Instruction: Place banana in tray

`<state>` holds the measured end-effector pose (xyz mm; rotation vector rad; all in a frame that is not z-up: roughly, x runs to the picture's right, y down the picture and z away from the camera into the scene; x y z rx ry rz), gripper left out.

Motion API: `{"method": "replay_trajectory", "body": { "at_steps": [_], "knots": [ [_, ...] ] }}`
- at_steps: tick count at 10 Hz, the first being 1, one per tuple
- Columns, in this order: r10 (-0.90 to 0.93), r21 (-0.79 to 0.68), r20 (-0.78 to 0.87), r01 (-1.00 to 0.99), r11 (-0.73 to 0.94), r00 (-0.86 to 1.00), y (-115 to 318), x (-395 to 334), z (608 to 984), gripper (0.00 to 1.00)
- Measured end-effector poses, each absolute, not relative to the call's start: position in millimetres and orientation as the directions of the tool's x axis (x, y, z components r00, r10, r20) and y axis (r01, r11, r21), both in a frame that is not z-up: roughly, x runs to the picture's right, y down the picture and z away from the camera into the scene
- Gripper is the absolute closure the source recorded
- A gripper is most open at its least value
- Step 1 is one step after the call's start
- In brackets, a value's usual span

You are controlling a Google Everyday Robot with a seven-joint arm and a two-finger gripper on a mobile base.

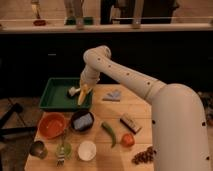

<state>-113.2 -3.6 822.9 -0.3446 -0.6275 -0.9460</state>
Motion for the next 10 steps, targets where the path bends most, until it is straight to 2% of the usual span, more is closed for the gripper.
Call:
{"method": "replay_trajectory", "body": {
  "at_steps": [4, 10],
  "knots": [
    [-0.623, -0.058, 0.599, 0.803, 0.593, 0.503, -3.4, -117.2, 837.0, 1.00],
    [-0.601, -0.047, 0.613, 0.782, 0.621, 0.514, -5.9, -136.7, 858.9, 1.00]
  ]
}}
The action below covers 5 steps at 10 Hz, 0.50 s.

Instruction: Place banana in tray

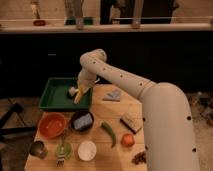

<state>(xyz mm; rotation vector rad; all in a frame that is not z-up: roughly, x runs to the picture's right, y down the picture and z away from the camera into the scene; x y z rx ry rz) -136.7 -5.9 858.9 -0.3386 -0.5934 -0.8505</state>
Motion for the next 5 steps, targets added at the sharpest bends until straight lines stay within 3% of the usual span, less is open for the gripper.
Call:
{"method": "replay_trajectory", "body": {
  "at_steps": [5],
  "knots": [
    [-0.601, -0.037, 0.624, 0.788, 0.615, 0.499, -7.3, -156.3, 878.2, 1.00]
  ]
}}
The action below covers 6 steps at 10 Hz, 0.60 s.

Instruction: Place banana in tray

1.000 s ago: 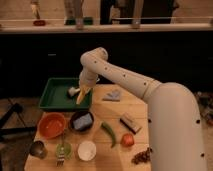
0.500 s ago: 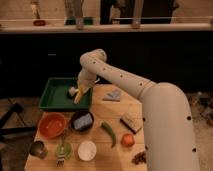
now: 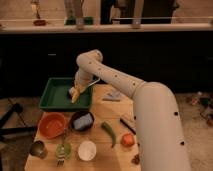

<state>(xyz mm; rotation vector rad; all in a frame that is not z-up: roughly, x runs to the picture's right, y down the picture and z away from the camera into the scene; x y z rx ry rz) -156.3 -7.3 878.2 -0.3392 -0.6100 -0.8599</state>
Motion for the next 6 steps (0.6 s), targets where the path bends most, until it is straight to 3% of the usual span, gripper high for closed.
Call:
{"method": "replay_trajectory", "body": {
  "at_steps": [4, 6],
  "knots": [
    [-0.586, -0.043, 0.632, 0.778, 0.627, 0.507, -4.8, -158.9, 894.5, 1.00],
    [-0.587, -0.042, 0.632, 0.779, 0.625, 0.505, -4.6, -160.6, 894.2, 0.90]
  ]
}}
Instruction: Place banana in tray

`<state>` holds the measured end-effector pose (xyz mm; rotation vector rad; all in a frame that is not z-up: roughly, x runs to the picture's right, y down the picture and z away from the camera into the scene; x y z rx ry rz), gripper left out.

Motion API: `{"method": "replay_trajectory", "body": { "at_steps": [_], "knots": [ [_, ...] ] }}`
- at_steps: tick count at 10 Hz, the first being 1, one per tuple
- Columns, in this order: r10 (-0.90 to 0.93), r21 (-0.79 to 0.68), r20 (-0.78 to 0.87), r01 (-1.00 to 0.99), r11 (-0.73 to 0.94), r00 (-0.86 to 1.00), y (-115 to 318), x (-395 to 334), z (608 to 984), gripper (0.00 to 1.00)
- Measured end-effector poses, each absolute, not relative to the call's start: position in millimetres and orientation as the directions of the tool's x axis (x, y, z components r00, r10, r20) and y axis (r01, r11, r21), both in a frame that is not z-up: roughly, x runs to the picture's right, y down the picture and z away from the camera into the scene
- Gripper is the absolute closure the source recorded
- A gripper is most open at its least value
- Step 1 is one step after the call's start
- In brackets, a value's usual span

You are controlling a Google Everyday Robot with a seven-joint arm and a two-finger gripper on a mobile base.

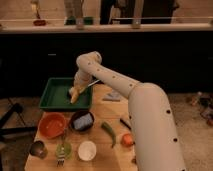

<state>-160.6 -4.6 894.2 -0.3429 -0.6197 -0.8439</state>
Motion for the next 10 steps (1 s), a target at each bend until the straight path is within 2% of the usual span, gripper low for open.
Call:
{"method": "replay_trajectory", "body": {
  "at_steps": [5, 7, 10],
  "knots": [
    [-0.587, -0.042, 0.632, 0.779, 0.626, 0.506, -4.6, -159.7, 894.4, 0.38],
    [-0.587, -0.042, 0.632, 0.779, 0.626, 0.506, -4.5, -159.7, 894.4, 0.23],
    [-0.587, -0.043, 0.632, 0.779, 0.626, 0.506, -4.4, -159.5, 894.5, 0.20]
  ]
}}
